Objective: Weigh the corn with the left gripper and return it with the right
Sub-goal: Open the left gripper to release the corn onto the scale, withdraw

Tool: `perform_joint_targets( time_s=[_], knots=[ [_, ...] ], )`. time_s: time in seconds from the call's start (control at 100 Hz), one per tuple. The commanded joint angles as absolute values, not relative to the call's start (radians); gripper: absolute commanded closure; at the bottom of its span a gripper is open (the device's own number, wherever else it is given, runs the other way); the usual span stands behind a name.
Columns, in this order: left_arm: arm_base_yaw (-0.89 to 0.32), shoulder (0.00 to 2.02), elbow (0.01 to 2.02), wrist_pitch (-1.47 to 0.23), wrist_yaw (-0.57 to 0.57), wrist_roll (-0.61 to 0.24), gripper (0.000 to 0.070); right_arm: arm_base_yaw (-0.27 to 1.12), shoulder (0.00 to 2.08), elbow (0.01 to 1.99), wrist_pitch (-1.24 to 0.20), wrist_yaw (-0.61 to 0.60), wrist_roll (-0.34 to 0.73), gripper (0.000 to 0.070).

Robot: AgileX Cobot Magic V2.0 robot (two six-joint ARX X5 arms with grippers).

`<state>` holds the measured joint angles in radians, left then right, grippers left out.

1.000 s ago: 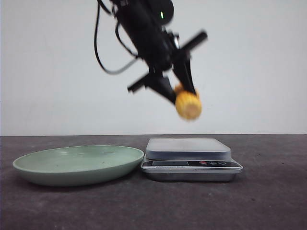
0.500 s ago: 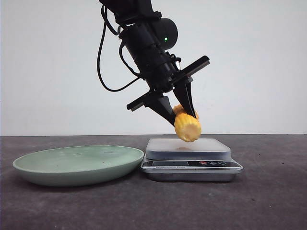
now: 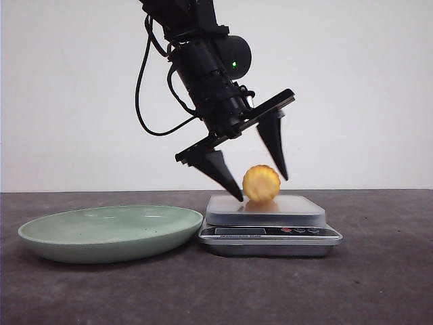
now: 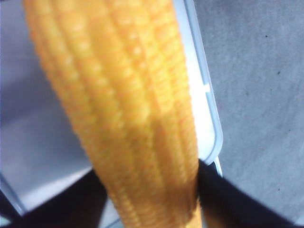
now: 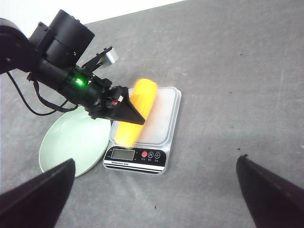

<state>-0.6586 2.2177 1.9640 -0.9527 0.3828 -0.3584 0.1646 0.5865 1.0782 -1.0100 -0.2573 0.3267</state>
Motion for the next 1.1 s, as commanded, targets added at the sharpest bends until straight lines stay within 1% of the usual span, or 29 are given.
perform_joint_targets(
  time_s=[0.0,0.08,0.2,0.31,0.49,0.59,0.62,0.71,0.77,0.82,0.89,0.95,1.01,1.07,1.09],
  knots=[
    [-0.665,2.244,1.987,-0.964,0.381,-0.359,0.0058,0.168,0.59,1.096,-1.005,-0.254,0.338,0.0018],
    [-0.656,2.244,1.996,-0.985,0.381,-0.359,0.0,0.168,0.59,1.096,-1.008,-0.254,0.338,0.0018],
    [-0.645,2.244,2.038,-1.02,0.359,-0.358,0.0,0.168,0.59,1.096,-1.026,-0.253,0.336,0.0018],
    [-0.633,2.244,2.128,-1.062,0.326,-0.329,0.0,0.168,0.59,1.096,-1.047,-0.241,0.332,0.0018],
    [-0.616,2.244,2.342,-1.142,0.299,-0.287,0.0,0.168,0.59,1.096,-1.086,-0.224,0.315,0.0018],
    [-0.608,2.244,2.489,-1.213,0.287,-0.279,0.0,0.168,0.59,1.096,-1.09,-0.21,0.302,0.0018],
    [-0.607,2.244,2.539,-1.244,0.271,-0.279,0.0036,0.168,0.59,1.096,-1.092,-0.207,0.302,0.0018],
    [-0.606,2.244,2.7,-1.345,0.202,-0.267,0.0214,0.168,0.59,1.096,-1.093,-0.204,0.298,0.0018],
    [-0.606,2.244,2.816,-1.407,0.159,-0.241,0.0325,0.168,0.59,1.096,-1.092,-0.198,0.291,0.0018],
    [-0.606,2.244,2.914,-1.451,0.139,-0.217,0.04,0.168,0.59,1.096,-1.093,-0.192,0.278,0.0018],
    [-0.609,2.242,3.039,-1.47,0.141,-0.21,0.0477,0.168,0.59,1.096,-1.093,-0.182,0.264,0.0018],
    [-0.611,2.221,3.127,-1.47,0.163,-0.213,0.0522,0.168,0.59,1.096,-1.093,-0.183,0.249,0.0018],
    [-0.612,2.196,3.201,-1.47,0.151,-0.223,0.0578,0.168,0.59,1.096,-1.097,-0.183,0.24,0.0018],
    [-0.615,2.153,3.216,-1.47,0.144,-0.225,0.0635,0.168,0.59,1.096,-1.098,-0.183,0.226,0.0018],
    [-0.615,2.137,3.216,-1.47,0.142,-0.224,0.0643,0.168,0.591,1.096,-1.099,-0.183,0.222,0.0018]
  ],
)
